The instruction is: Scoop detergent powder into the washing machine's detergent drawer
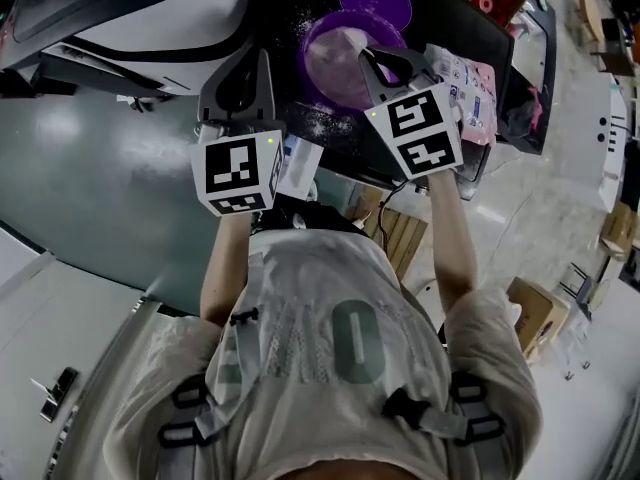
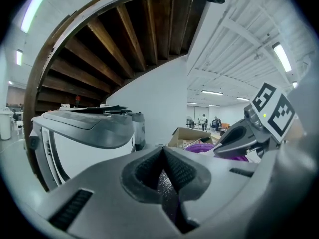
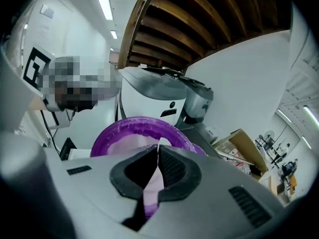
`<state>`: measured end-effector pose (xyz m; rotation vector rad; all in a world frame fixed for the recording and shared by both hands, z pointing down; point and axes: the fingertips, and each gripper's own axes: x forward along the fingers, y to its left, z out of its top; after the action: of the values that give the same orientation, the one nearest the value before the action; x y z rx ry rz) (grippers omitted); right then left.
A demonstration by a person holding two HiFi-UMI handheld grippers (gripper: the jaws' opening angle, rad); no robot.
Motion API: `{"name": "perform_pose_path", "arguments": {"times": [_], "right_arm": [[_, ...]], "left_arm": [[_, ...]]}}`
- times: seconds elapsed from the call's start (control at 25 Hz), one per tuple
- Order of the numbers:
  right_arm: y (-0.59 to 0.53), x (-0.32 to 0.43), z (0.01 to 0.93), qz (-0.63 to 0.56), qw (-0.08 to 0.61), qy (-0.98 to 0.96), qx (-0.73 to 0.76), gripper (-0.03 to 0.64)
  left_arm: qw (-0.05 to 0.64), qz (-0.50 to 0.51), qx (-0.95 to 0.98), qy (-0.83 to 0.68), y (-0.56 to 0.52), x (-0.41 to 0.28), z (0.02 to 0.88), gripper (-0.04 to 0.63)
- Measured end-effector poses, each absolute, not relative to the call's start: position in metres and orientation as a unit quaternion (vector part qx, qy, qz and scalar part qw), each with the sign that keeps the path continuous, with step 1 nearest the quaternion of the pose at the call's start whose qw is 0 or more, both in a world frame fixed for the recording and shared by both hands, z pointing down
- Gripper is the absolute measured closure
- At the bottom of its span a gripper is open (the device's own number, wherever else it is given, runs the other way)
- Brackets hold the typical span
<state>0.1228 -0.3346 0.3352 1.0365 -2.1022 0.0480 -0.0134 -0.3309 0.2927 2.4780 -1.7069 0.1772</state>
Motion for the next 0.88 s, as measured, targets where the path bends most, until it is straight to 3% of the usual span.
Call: {"name": "perform_pose_path", "arguments": {"times": [0.36, 0.88], "right_arm": [[-0.326, 0.115, 0.357, 0.051, 0.483, -0.812, 0.324, 0.606], [-0.298, 0.099, 0.363, 0.082, 0.525, -0.821, 0.208, 0.606]], "left_arm": [[0.080, 0.067, 0.807, -0.581, -0.331, -0.036, 0.308, 0.575], [0.081, 0.071, 0.804, -0.585, -0.327, -0.049, 0.310, 0.575]]}}
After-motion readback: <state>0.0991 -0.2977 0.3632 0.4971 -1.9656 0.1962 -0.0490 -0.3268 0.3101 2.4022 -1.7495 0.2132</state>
